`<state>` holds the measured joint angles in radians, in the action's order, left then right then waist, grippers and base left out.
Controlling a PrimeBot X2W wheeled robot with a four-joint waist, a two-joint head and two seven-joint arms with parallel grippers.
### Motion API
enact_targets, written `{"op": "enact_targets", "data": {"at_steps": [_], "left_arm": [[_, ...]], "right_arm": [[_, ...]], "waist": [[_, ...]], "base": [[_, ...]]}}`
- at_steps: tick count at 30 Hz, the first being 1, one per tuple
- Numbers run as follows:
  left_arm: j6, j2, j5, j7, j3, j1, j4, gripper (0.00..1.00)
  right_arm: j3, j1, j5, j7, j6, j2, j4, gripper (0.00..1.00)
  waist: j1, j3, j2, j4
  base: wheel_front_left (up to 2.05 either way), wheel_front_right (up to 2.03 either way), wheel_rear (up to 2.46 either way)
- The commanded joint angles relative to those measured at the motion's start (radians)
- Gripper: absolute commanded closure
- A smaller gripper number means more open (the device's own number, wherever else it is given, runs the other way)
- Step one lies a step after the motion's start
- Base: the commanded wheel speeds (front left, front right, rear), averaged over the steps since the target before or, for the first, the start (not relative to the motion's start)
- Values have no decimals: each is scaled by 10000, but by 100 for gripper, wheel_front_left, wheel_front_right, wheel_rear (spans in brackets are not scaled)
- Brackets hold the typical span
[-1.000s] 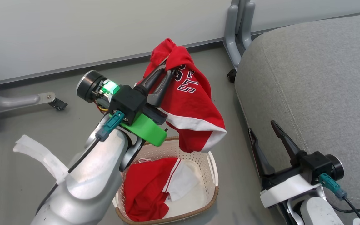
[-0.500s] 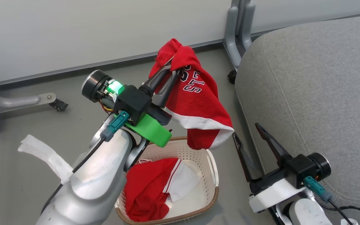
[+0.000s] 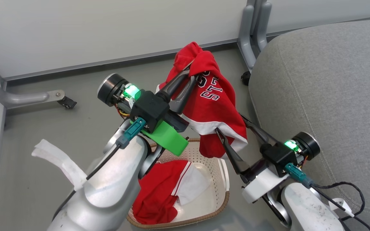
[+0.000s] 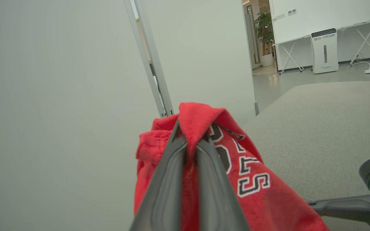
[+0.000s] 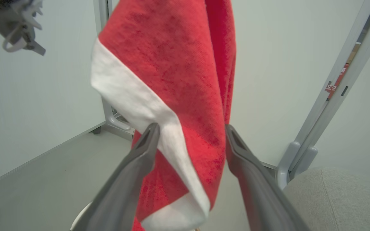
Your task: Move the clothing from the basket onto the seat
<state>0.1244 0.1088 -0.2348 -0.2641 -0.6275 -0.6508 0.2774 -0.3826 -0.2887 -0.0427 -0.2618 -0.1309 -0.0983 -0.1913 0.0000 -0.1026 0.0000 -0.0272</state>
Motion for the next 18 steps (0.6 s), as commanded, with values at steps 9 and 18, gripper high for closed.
{"op": "enact_targets", "data": {"at_steps": [9, 18], "left_arm": [[59, -175, 75, -6, -238, 193, -22, 100], [66, -281, 50, -6, -477, -26, -173, 100]], "right_arm": [[-399, -830, -181, -49, 3, -15, -571, 0], [-681, -1522, -215, -49, 3, 207, -1180, 0]], "waist": [[0, -44, 0, -173], [0, -217, 0, -232]], "base": [[0, 0, 0], [0, 0, 0]]}}
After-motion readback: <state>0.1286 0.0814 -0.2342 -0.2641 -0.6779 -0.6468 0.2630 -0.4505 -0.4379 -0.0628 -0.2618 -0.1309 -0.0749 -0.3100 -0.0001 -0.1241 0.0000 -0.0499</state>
